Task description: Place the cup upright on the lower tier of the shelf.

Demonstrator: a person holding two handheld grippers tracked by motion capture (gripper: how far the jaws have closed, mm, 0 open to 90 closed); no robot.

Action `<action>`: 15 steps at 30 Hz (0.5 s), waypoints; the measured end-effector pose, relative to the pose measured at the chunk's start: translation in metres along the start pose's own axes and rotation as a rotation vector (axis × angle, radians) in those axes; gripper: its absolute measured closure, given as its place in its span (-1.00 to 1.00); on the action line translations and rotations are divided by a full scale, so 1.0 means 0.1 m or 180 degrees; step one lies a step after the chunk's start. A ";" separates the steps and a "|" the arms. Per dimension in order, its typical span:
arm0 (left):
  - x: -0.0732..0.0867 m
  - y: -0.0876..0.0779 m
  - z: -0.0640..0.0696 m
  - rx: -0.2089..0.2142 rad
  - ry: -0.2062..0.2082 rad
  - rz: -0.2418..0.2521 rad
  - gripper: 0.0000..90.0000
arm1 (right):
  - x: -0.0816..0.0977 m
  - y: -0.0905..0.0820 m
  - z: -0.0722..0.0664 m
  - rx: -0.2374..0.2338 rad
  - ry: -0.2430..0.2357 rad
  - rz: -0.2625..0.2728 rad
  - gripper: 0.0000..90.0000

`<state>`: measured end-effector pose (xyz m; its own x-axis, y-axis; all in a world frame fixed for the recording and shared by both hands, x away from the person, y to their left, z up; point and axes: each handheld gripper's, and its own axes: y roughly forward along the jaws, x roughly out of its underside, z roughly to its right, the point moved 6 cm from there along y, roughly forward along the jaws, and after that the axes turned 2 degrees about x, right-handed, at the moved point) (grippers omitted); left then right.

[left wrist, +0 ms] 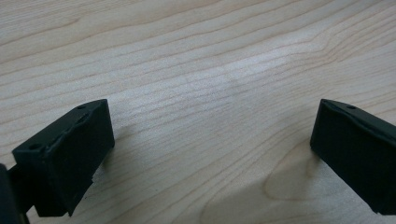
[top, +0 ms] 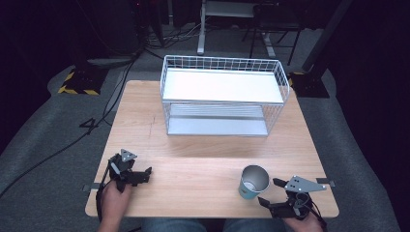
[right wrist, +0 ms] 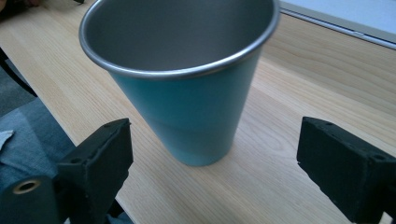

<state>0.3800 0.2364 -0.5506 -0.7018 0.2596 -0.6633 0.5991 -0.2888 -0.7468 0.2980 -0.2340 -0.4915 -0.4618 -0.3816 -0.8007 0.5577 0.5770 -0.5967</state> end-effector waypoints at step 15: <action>0.01 -0.01 0.02 0.0003 -0.0025 -0.0001 -1.00 | 0.02 0.27 -0.12 -0.0041 -0.0029 0.0017 -0.76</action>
<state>0.3777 0.2351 -0.5508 -0.7050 0.2525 -0.6628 0.5985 -0.2897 -0.7469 0.3038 -0.2105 -0.5091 -0.4526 -0.3849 -0.8044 0.5513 0.5883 -0.5916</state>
